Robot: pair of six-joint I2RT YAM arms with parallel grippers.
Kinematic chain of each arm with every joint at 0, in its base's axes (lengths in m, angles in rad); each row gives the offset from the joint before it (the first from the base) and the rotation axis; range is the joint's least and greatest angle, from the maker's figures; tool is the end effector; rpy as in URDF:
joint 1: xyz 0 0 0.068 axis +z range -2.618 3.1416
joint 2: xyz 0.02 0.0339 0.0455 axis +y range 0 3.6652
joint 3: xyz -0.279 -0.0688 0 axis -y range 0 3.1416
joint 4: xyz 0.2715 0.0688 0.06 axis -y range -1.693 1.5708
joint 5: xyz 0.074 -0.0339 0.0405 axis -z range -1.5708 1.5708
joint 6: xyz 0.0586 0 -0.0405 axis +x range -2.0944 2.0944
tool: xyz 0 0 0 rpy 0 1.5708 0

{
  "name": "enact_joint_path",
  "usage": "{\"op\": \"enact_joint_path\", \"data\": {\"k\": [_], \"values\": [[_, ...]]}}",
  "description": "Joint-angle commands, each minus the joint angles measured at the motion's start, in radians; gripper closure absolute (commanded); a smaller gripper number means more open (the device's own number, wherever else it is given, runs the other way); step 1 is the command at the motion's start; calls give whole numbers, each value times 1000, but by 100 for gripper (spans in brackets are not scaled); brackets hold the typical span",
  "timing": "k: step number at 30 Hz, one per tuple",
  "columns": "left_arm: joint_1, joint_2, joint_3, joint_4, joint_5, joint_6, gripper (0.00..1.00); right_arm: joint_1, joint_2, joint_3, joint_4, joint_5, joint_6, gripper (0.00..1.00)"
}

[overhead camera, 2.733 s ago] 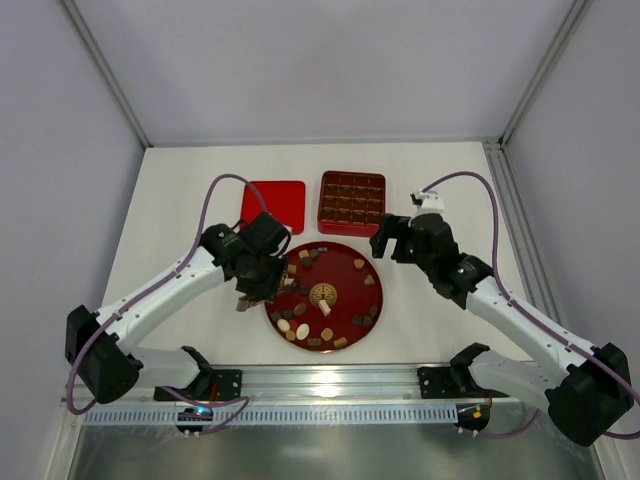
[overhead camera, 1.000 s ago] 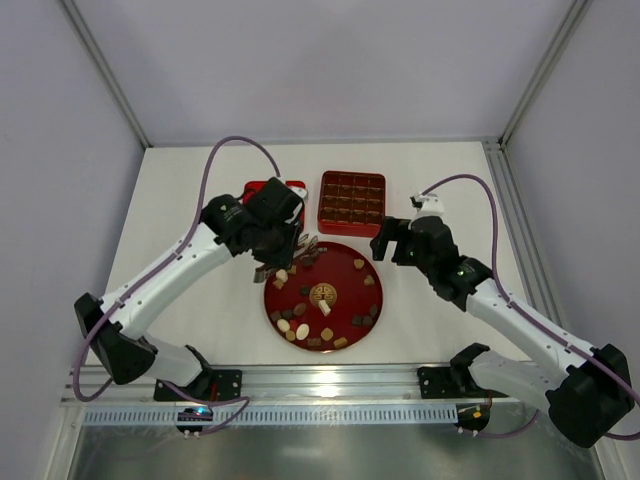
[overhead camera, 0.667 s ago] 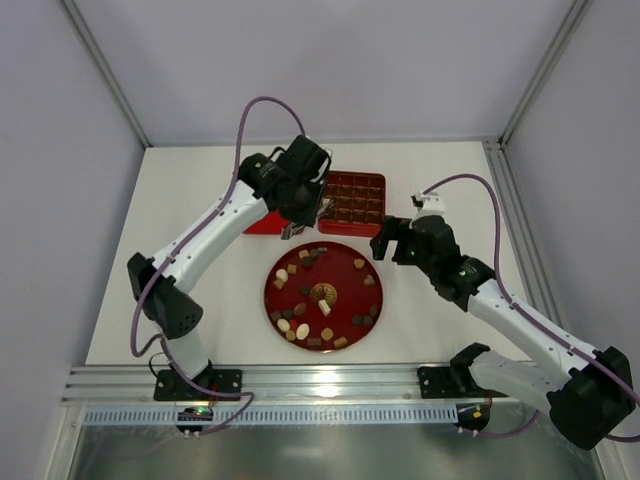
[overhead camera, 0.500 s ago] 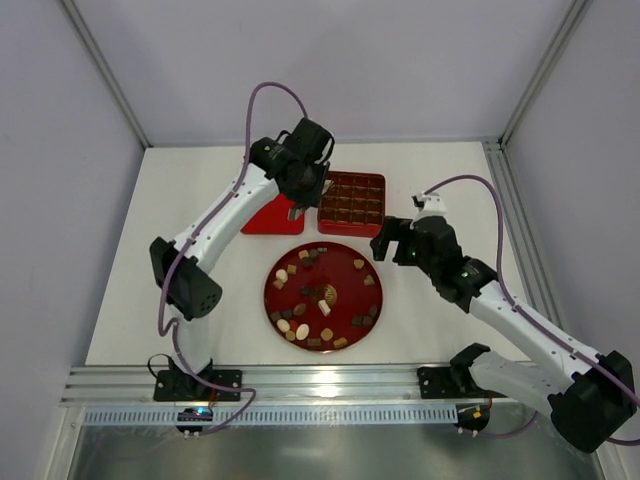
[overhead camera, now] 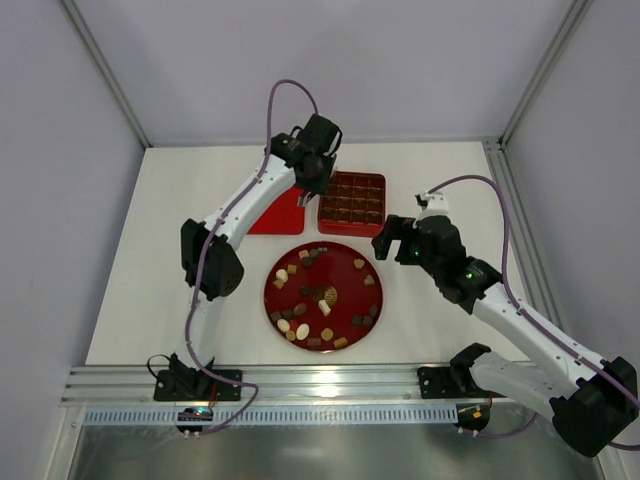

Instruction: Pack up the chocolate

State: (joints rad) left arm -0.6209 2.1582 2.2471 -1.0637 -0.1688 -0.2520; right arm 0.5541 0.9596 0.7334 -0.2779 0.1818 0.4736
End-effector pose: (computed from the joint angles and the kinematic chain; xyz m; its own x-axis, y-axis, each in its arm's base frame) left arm 0.4235 -0.2908 0.3206 -0.7757 0.2527 -0.5783 0.3133 0.9496 -0.0053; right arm 0.2209 0.1242 0.2760 -0.5402 0.1933 -0.8191 -0.1534 0.9344 0.3216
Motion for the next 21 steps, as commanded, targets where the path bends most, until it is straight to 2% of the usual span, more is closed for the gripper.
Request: {"op": "enact_joint_path", "data": {"k": [1,15,21], "values": [[6,-1,16,93,-18,28,71,-2,-28,9,14,10,2,0],[6,52,6,113,-44,48,70,-2,-16,1,22,10,3,0],[6,57,8,116,-46,53,64,-3,-21,-2,19,12,5,0]]}}
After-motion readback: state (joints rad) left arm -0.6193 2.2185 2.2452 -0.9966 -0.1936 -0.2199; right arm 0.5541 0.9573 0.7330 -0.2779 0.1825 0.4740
